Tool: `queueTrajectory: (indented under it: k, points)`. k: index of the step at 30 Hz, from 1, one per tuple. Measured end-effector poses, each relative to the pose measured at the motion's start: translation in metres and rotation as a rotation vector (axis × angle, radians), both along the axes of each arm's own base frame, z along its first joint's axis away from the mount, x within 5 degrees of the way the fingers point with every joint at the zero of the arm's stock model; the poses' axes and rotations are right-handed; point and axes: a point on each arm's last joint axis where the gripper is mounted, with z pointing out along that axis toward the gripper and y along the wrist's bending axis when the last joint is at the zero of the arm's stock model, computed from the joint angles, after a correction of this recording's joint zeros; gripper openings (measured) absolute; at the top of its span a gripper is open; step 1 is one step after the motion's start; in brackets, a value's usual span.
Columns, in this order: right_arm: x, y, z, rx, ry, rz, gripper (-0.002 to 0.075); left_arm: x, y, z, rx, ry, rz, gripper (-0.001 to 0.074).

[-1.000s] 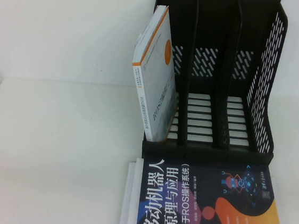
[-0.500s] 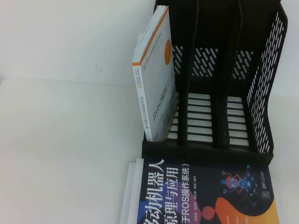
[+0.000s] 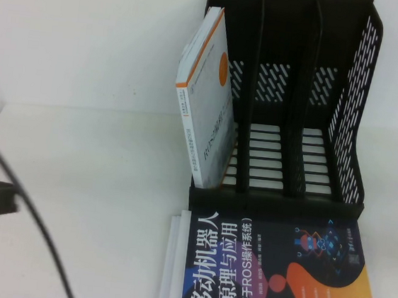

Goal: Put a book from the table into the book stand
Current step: Push book with right arm

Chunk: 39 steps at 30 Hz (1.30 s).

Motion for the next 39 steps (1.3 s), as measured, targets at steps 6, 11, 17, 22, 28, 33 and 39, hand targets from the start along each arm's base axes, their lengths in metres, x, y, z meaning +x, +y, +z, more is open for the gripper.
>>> queueTrajectory:
  k: [6,11,17,22,28,33,39]
  points:
    - [0.035,0.001,-0.034,-0.012,0.131,-0.008,0.0001,0.031,-0.022,-0.021,-0.208,0.136,-0.168,-0.0004]
    - [0.055,0.010,-0.058,-0.018,0.185,0.010,0.0001,0.055,-0.025,-0.047,-0.250,0.250,-0.185,-0.0004]
    - [0.070,0.023,-0.077,-0.022,0.186,0.023,0.0001,0.068,-0.029,-0.066,-0.240,0.315,-0.189,-0.0004]
    - [0.081,0.026,-0.089,-0.016,0.220,0.013,0.0001,0.069,-0.054,-0.068,-0.194,0.271,-0.246,-0.0004]
    - [0.088,0.029,-0.090,-0.013,0.251,0.054,0.0001,0.070,-0.076,-0.076,-0.105,0.254,-0.217,-0.0004]
    - [0.091,0.032,-0.093,-0.009,0.277,0.078,0.0001,0.076,-0.075,-0.089,-0.063,0.297,-0.188,-0.0004]
    - [0.091,0.046,-0.102,-0.005,0.323,0.169,0.0001,0.082,-0.075,-0.099,-0.069,0.320,-0.146,-0.0004]
